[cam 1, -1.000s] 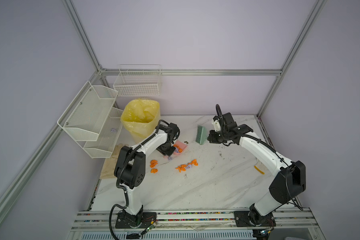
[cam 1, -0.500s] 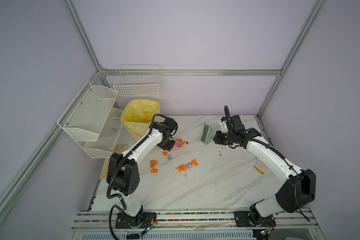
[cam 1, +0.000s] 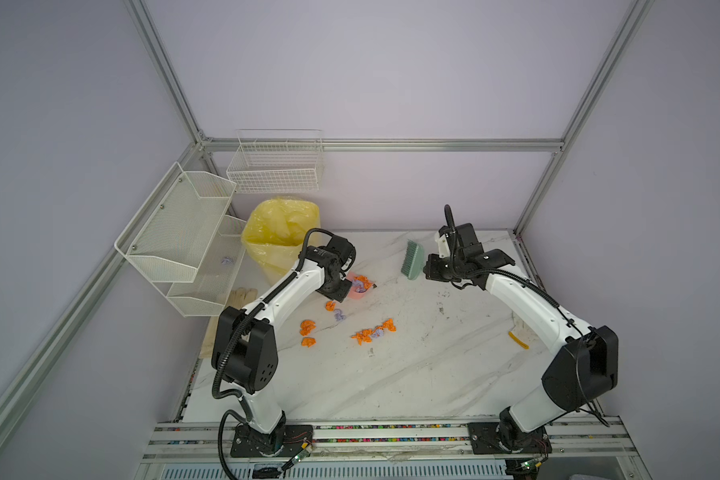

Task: Sweep away the paper scraps from the table
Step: 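Brush scraps into the pink dustpan with the right gripper while the left holds it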

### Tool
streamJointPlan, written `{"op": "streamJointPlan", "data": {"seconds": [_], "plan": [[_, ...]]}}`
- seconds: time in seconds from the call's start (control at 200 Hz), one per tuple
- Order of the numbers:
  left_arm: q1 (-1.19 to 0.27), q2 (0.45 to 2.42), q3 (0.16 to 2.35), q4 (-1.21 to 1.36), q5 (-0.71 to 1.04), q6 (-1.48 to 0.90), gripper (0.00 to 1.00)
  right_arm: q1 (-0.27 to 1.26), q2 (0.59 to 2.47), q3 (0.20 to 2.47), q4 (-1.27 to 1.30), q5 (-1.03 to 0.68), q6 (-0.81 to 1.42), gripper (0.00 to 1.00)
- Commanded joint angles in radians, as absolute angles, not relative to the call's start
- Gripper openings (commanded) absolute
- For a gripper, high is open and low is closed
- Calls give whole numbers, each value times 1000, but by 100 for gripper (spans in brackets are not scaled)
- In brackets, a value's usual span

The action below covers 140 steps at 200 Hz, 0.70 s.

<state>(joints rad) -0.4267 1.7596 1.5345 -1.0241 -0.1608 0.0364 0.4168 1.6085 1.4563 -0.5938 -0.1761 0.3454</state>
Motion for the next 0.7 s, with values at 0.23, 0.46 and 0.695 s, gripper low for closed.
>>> {"op": "streamJointPlan", "data": {"seconds": [0.23, 0.46, 0.695], "plan": [[-435, 1686, 1430, -877, -120, 21, 0, 414, 1605, 1455, -529, -160, 331, 0], [-456, 1695, 1403, -861, -113, 35, 0, 414, 1607, 1448, -515, -167, 321, 0], [-485, 1691, 1378, -837, -114, 22, 0, 413, 1617, 1460, -508, -168, 312, 0]]}}
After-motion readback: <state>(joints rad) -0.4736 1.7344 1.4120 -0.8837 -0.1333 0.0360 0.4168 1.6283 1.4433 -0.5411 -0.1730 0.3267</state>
